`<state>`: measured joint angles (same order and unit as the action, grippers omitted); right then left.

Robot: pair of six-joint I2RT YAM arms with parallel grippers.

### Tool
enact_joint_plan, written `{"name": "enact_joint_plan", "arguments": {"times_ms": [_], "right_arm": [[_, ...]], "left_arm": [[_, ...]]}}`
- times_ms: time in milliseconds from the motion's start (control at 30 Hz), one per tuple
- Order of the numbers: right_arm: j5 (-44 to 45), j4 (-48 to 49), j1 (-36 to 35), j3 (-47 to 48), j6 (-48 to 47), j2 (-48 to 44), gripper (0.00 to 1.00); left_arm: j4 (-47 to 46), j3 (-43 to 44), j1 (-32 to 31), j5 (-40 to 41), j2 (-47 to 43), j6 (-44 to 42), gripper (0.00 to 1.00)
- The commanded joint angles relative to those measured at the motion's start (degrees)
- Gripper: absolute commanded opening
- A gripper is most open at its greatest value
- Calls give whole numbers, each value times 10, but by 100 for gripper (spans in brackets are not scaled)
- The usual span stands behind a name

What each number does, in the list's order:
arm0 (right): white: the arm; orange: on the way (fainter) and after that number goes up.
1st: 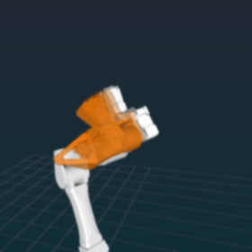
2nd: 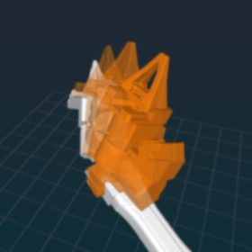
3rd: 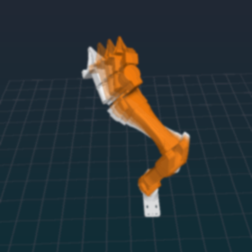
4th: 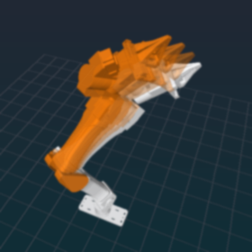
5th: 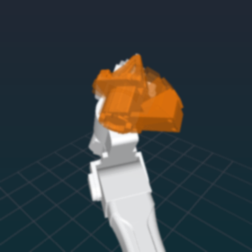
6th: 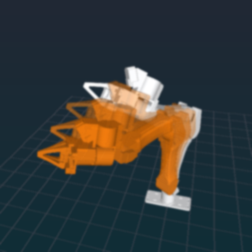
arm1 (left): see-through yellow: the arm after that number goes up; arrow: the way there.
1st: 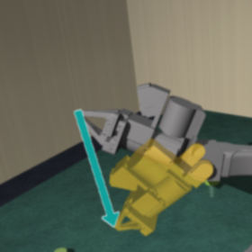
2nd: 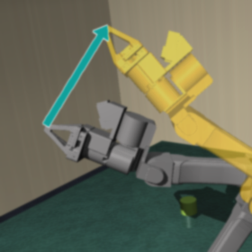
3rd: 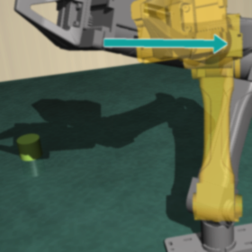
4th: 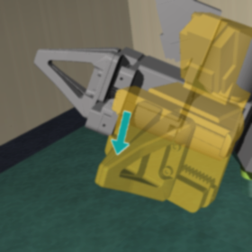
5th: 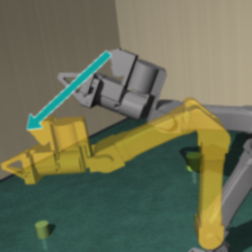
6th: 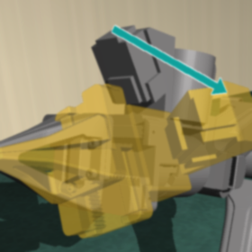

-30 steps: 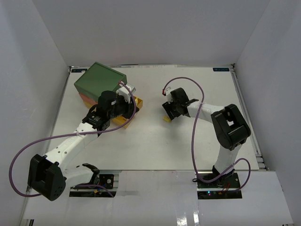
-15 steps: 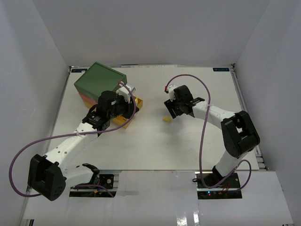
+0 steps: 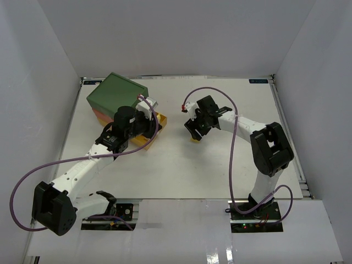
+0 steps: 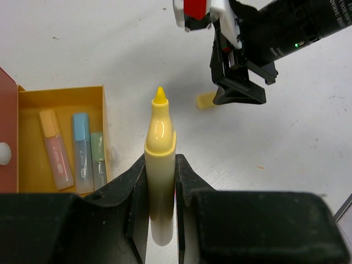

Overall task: Sort the stationery into containers
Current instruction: Pick up the pen cap from the center of the board.

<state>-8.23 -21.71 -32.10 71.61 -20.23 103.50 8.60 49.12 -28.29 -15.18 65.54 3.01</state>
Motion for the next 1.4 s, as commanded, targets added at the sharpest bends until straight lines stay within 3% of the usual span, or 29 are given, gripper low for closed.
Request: {"name": "enact_joint_plan", "arguments": {"times_ms": [0, 700, 1000, 1033, 1133, 1367], "right_arm": [[-11, -38, -16, 33, -26, 18, 69], [58, -58, -58, 68, -54, 93, 61], [80, -57, -65, 55, -55, 89, 43], [81, -57, -65, 52, -54, 82, 35], [97, -52, -65, 42, -50, 66, 25], [123, -26, -65, 34, -3, 7, 11]], "left_arm": [[-6, -2, 2, 7, -23, 1, 2], [-10, -4, 2, 14, -30, 1, 2], [-9, -3, 2, 4, -24, 2, 2], [-10, -3, 2, 3, -25, 3, 2], [-10, -3, 2, 1, -25, 3, 2], [-19, -4, 1, -16, -30, 10, 2]]}}
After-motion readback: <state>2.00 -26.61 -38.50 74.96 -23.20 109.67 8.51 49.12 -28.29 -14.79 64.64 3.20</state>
